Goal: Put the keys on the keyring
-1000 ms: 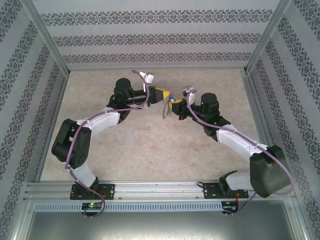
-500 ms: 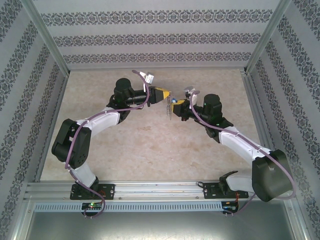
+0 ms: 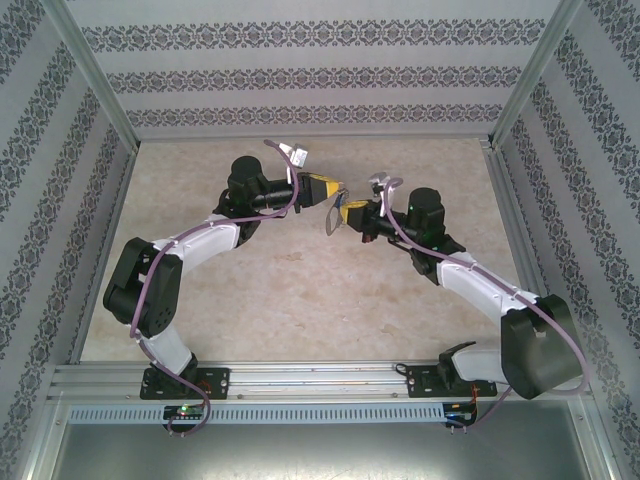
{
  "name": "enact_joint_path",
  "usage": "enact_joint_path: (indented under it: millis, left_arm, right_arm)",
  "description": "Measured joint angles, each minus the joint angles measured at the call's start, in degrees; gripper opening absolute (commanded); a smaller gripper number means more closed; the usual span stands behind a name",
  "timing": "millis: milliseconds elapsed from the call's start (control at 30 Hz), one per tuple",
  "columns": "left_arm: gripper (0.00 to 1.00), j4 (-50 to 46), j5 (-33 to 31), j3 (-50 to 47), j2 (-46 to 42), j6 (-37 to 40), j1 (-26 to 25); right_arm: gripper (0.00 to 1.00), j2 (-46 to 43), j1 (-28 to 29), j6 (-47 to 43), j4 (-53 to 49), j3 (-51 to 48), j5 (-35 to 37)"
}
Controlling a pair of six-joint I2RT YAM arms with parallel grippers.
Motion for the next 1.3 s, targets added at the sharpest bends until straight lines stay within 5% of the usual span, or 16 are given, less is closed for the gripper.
enact_joint_path:
  millis: [100, 200, 400, 700, 1067, 1300]
  left_arm:
    - [0.0, 0.0, 0.0, 0.0, 0.0, 0.0, 0.0]
    - [0.0, 0.0, 0.0, 0.0, 0.0, 0.0, 0.0]
    - [0.0, 0.0, 0.0, 0.0, 0.0, 0.0, 0.0]
    - [0.0, 0.0, 0.0, 0.0, 0.0, 0.0, 0.0]
    - [0.0, 0.0, 0.0, 0.0, 0.0, -0.2, 0.0]
    - [0.0, 0.0, 0.0, 0.0, 0.0, -0.2, 0.0]
  right_arm:
    - [0.0, 0.0, -0.4, 0.6, 0.7, 0.0, -0.1]
    - [0.33, 0.0, -0.4, 1.0, 1.3, 0.0, 0.0]
    - [0.47, 0.0, -0.3, 1.7, 1.8, -0.7, 1.1]
    - [0.51, 0.0, 0.5, 1.7, 2.6, -1.2, 4.1]
    - [0.4, 2.2, 0.5, 1.7, 3.0, -1.2, 8.3]
    - [0.45, 2.1, 1.4, 1.0, 3.0, -1.2, 9.9]
